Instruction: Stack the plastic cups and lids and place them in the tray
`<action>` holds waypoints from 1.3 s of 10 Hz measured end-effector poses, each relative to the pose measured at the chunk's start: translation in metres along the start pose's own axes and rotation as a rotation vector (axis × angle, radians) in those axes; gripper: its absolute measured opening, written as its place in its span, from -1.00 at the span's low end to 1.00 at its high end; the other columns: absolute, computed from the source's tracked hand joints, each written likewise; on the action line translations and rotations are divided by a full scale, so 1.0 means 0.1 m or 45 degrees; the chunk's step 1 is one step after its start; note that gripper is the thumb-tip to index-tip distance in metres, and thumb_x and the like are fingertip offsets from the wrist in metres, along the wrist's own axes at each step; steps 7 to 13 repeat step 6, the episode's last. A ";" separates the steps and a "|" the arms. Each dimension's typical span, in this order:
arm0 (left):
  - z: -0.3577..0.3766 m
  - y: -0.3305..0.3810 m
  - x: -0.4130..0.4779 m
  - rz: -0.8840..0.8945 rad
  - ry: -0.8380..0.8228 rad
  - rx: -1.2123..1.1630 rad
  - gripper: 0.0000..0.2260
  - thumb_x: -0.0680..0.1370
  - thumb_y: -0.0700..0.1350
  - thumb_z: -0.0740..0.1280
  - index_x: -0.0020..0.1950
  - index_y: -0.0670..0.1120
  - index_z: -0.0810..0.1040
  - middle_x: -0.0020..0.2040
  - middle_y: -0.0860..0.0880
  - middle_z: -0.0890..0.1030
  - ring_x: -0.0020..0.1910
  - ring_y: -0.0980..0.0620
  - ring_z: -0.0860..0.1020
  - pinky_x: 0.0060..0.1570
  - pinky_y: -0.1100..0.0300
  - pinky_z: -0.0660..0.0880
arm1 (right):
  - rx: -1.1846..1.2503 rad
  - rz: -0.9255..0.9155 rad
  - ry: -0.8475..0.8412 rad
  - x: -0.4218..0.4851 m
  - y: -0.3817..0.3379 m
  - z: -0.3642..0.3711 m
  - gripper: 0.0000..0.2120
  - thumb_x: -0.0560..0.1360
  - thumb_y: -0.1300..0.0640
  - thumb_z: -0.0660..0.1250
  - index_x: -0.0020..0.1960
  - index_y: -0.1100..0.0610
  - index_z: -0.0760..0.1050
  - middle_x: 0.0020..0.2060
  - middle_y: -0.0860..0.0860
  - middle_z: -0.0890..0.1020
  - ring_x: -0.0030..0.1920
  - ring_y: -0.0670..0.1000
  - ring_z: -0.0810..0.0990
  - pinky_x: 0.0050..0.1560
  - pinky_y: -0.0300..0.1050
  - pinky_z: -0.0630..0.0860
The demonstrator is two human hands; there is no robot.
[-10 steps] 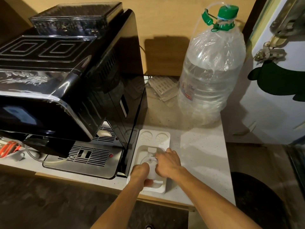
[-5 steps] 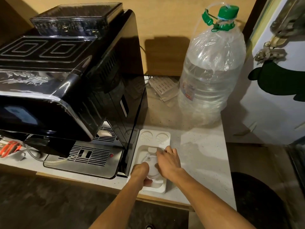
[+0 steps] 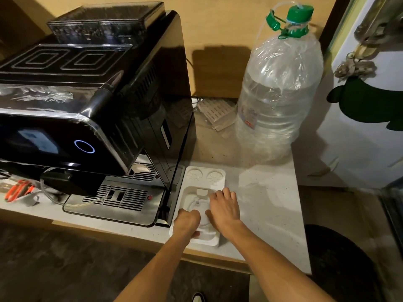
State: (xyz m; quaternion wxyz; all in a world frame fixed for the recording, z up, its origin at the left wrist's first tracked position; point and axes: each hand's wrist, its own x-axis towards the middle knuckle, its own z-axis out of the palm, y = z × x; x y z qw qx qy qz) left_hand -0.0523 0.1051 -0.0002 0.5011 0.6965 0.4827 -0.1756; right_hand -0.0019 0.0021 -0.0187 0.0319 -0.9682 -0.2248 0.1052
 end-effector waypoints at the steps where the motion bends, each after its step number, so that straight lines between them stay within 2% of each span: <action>1: -0.01 0.01 -0.06 0.041 0.014 0.055 -0.54 0.60 -0.16 0.15 0.52 -0.16 0.26 0.13 -0.13 0.41 -0.12 -0.10 0.54 0.06 -0.07 0.66 | 0.006 0.013 -0.002 -0.04 -0.01 0.00 -0.59 0.62 -0.03 0.22 0.40 0.13 0.39 0.32 0.12 0.50 0.28 0.14 0.38 0.24 0.00 0.28; 2: -0.03 0.02 -0.10 0.083 0.030 0.124 -0.51 0.59 -0.17 0.15 0.53 -0.17 0.24 0.21 -0.16 0.44 0.03 -0.16 0.52 0.09 -0.07 0.65 | 0.026 0.015 -0.015 -0.07 -0.01 0.02 -0.56 0.61 -0.05 0.24 0.42 0.13 0.37 0.33 0.12 0.49 0.29 0.15 0.37 0.25 0.00 0.28; 3: -0.06 0.04 -0.16 0.165 0.016 0.256 -0.49 0.55 -0.17 0.15 0.52 -0.20 0.24 0.11 -0.15 0.44 0.05 -0.18 0.55 0.15 -0.07 0.61 | 0.054 0.013 -0.036 -0.15 -0.01 0.04 -0.50 0.59 -0.10 0.25 0.44 0.10 0.34 0.37 0.10 0.46 0.31 0.15 0.37 0.29 0.01 0.28; 4: -0.10 0.09 -0.22 0.238 0.038 0.448 -0.47 0.55 -0.16 0.17 0.52 -0.19 0.23 0.31 -0.24 0.50 0.24 -0.25 0.52 0.23 0.00 0.52 | 0.094 0.028 -0.007 -0.24 0.00 0.02 -0.53 0.60 -0.13 0.21 0.41 0.10 0.38 0.36 0.08 0.47 0.29 0.13 0.38 0.26 0.00 0.29; 5: -0.14 0.18 -0.31 0.400 0.032 0.686 -0.51 0.59 -0.12 0.16 0.53 -0.17 0.29 0.39 -0.22 0.49 0.34 -0.23 0.48 0.26 0.01 0.44 | 0.146 0.073 0.029 -0.38 0.06 -0.07 -0.56 0.60 -0.15 0.18 0.37 0.08 0.42 0.33 0.05 0.50 0.26 0.12 0.40 0.25 0.00 0.30; 6: -0.15 0.38 -0.40 0.606 0.090 0.754 -0.57 0.60 -0.11 0.15 0.47 -0.17 0.35 0.37 -0.22 0.53 0.31 -0.22 0.51 0.23 0.02 0.45 | 0.199 0.138 0.095 -0.47 0.27 -0.29 -0.57 0.60 -0.13 0.20 0.37 0.07 0.42 0.31 0.03 0.51 0.30 0.10 0.40 0.26 0.00 0.28; 13: -0.15 0.38 -0.40 0.606 0.090 0.754 -0.57 0.60 -0.11 0.15 0.47 -0.17 0.35 0.37 -0.22 0.53 0.31 -0.22 0.51 0.23 0.02 0.45 | 0.199 0.138 0.095 -0.47 0.27 -0.29 -0.57 0.60 -0.13 0.20 0.37 0.07 0.42 0.31 0.03 0.51 0.30 0.10 0.40 0.26 0.00 0.28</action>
